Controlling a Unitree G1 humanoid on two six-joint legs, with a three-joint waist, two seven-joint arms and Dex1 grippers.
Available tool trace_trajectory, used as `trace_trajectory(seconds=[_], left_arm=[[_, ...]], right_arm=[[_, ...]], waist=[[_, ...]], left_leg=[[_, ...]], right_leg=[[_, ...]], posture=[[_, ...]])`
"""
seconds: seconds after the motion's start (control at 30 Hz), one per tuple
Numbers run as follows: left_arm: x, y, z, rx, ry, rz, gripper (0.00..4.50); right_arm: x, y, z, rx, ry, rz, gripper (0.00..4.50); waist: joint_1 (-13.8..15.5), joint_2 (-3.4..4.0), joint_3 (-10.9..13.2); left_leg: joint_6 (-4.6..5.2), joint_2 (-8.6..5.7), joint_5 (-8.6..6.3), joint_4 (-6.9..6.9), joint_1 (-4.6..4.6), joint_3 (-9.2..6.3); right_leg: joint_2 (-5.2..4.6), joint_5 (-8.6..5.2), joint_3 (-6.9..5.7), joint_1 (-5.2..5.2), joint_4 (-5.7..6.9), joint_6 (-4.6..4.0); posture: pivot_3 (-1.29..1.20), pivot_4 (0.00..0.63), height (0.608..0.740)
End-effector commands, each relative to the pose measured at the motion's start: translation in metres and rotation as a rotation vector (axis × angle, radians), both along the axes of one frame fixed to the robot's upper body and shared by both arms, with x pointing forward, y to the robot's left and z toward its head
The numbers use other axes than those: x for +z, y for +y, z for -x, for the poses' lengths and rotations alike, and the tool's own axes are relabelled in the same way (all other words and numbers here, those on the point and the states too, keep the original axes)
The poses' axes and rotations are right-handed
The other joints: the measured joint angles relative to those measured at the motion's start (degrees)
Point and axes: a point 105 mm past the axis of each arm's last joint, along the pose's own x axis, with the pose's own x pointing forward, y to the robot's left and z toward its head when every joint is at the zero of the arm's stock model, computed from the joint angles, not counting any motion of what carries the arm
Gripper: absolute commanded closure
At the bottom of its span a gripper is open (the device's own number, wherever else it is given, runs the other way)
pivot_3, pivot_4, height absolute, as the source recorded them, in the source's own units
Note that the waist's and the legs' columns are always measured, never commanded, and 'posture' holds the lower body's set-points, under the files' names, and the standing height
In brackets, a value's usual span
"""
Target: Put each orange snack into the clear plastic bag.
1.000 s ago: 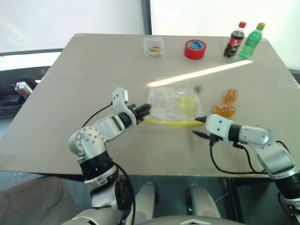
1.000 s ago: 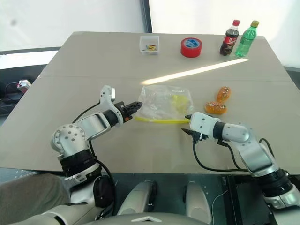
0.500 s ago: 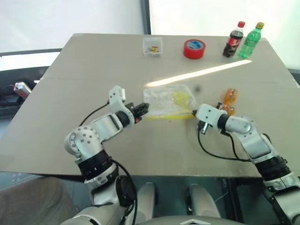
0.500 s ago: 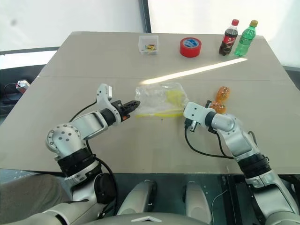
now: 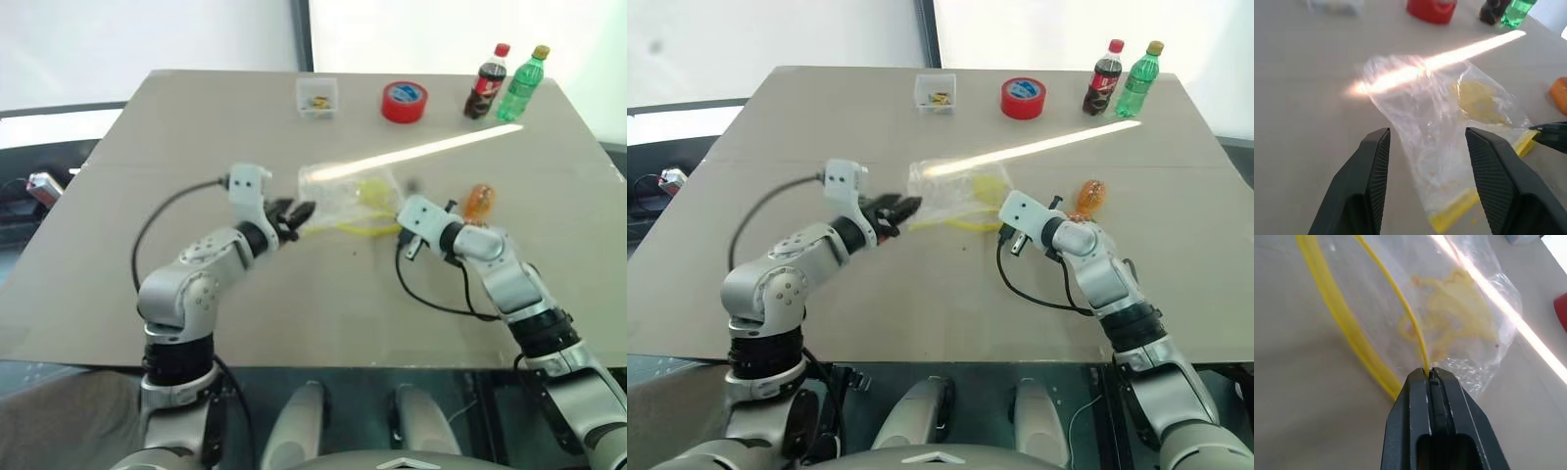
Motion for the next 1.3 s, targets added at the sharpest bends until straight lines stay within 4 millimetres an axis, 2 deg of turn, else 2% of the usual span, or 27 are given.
trace_trajectory(seconds=[0.03,0.13,0.27,0.43,0.7,0.8,0.93,1.0,1.1,1.13,1.23,1.3], left_arm=[[0.000,-0.022,0.017,-0.128,-0.250,-0.302,1.85],[-0.018,-0.023,0.024,-0.178,-0.331,-0.514,1.85],[-0.040,-0.018,0.023,-0.194,-0.319,-0.643,1.85],[-0.040,-0.010,0.008,-0.145,-0.346,-0.705,1.85],[-0.042,-0.013,0.000,-0.171,-0.356,-0.711,1.85],[-0.044,-0.014,-0.001,-0.184,-0.355,-0.709,2.66],[-0.046,-0.017,-0.003,-0.191,-0.355,-0.709,4.35],[-0.047,-0.020,-0.003,-0.195,-0.355,-0.707,4.43],[-0.049,-0.022,-0.004,-0.195,-0.351,-0.700,4.50],[-0.049,-0.022,-0.004,-0.192,-0.347,-0.696,4.50],[-0.049,-0.021,-0.005,-0.181,-0.337,-0.688,4.50],[-0.050,-0.021,-0.005,-0.182,-0.332,-0.684,4.50]], right_arm=[[0.018,0.000,-0.009,0.007,-0.075,0.024,4.50],[0.024,0.004,-0.014,0.022,-0.093,0.017,4.50],[0.030,0.009,-0.017,0.039,-0.102,0.008,4.50],[0.035,0.017,-0.015,0.068,-0.106,-0.008,4.50],[0.043,0.021,-0.010,0.077,-0.119,-0.024,4.50],[0.043,0.019,-0.009,0.069,-0.123,-0.022,4.50],[0.044,0.018,-0.008,0.064,-0.123,-0.023,4.50],[0.044,0.017,-0.006,0.065,-0.119,-0.021,4.50],[0.040,0.018,0.003,0.126,-0.090,-0.002,3.70],[0.040,0.018,0.006,0.139,-0.089,0.001,3.12],[0.044,0.016,0.008,0.117,-0.109,-0.008,1.81],[0.047,0.014,0.011,0.102,-0.110,-0.034,1.81]], waist=[[0.0,0.03,0.0],[0.0,0.04,0.0],[-0.1,0.05,0.0],[0.0,0.06,0.0],[-0.2,0.06,0.0],[-0.2,0.06,0.0],[-0.2,0.06,0.0],[-0.2,0.06,0.0],[-0.2,0.06,0.0],[-0.2,0.06,0.0],[-0.2,0.06,0.0],[-0.3,0.06,0.0]], left_leg=[[0.00,-0.01,0.00,-0.02,0.00,0.04],[0.06,0.00,-0.03,-0.06,-0.04,0.04],[0.28,0.05,-0.16,-0.11,-0.05,-0.03],[0.30,0.04,-0.16,-0.08,-0.05,-0.05],[0.30,0.04,-0.16,-0.05,-0.05,-0.08],[0.30,0.04,-0.16,-0.05,-0.05,-0.09],[0.30,0.04,-0.16,-0.03,-0.04,-0.09],[0.30,0.04,-0.16,-0.02,-0.05,-0.09],[0.31,0.04,-0.16,-0.02,-0.05,-0.09],[0.31,0.04,-0.16,-0.01,-0.05,-0.09],[0.31,0.04,-0.16,0.00,-0.05,-0.10],[0.31,0.05,-0.16,0.01,-0.04,-0.09]], right_leg=[[-0.01,0.00,0.04,-0.01,-0.02,0.00],[-0.04,0.00,0.04,-0.05,-0.09,0.00],[0.02,0.00,-0.02,-0.09,-0.06,0.00],[0.04,0.00,-0.06,-0.09,0.01,0.01],[0.05,0.00,-0.09,-0.09,0.07,0.01],[0.06,0.00,-0.09,-0.10,0.09,0.01],[0.06,0.00,-0.09,-0.10,0.11,0.01],[0.06,0.00,-0.09,-0.09,0.11,0.01],[0.06,0.00,-0.10,-0.09,0.12,0.01],[0.06,0.00,-0.10,-0.09,0.11,0.02],[0.06,0.00,-0.11,-0.08,0.12,0.02],[0.06,0.00,-0.10,-0.09,0.14,0.02]], posture=[[0.00,0.150,0.740],[0.00,0.150,0.740],[0.00,0.150,0.740],[0.00,0.150,0.740],[0.00,0.150,0.740],[0.00,0.150,0.740],[0.00,0.150,0.740],[0.00,0.150,0.740],[0.00,0.150,0.740],[0.00,0.150,0.740],[0.00,0.150,0.740],[0.00,0.150,0.740]])
